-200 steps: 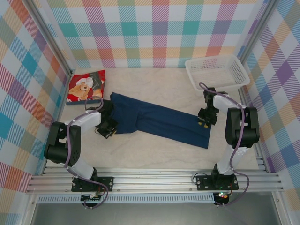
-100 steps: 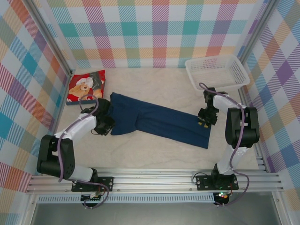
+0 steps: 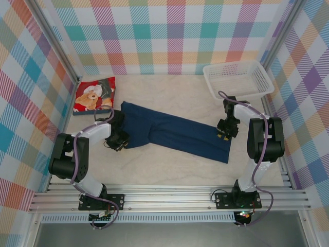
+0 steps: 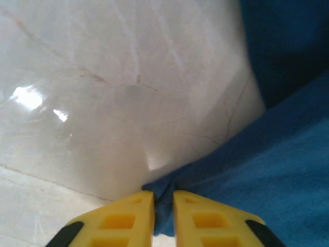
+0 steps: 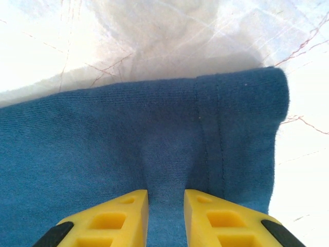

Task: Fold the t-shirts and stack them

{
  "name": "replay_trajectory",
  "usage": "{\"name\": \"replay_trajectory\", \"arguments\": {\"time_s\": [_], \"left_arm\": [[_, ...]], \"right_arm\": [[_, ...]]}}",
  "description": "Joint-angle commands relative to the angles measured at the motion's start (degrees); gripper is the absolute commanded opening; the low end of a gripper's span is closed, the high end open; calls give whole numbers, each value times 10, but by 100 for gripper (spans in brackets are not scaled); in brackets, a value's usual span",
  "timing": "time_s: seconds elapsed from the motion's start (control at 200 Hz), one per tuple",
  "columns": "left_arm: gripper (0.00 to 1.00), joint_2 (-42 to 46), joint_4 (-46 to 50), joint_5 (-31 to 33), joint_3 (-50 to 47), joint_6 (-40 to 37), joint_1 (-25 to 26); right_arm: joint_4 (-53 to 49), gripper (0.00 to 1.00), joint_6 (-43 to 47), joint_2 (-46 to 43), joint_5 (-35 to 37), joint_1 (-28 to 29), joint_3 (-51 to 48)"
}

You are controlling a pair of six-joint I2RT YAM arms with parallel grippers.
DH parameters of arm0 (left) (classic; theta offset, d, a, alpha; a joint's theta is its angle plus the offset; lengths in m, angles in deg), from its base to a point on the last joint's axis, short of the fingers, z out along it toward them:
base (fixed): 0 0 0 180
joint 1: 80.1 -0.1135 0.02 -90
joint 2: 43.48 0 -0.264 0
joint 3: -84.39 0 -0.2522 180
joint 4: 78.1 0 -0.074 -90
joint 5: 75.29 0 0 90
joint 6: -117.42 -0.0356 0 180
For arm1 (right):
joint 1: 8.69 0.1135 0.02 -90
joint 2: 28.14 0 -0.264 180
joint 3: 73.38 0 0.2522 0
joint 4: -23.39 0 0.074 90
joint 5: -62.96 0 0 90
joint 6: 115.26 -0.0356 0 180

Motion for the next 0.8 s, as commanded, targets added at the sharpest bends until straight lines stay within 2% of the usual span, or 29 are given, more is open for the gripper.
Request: {"name": "replay_trajectory", "arguments": {"time_s": [0.0, 0.1, 0.285, 0.44, 0.6, 0.795], "left_arm": [[10, -21, -8, 14, -11, -15, -2], [0, -15, -14, 30, -4, -30, -1], [0, 43, 59, 59, 54, -12, 6], [0, 39, 104, 43, 112, 22, 7], [0, -5, 120, 19, 172, 71, 8], [0, -128, 177, -6, 304, 79, 8]], "right_arm": [[-14, 25, 4, -12, 6, -1, -2], [-13, 25, 4, -10, 6, -1, -4], [-13, 25, 3, -12, 7, -1, -6], [-13, 25, 3, -9, 8, -1, -5], [-14, 25, 3, -8, 9, -1, -3], [-16, 25, 4, -9, 9, -1, -5]]}}
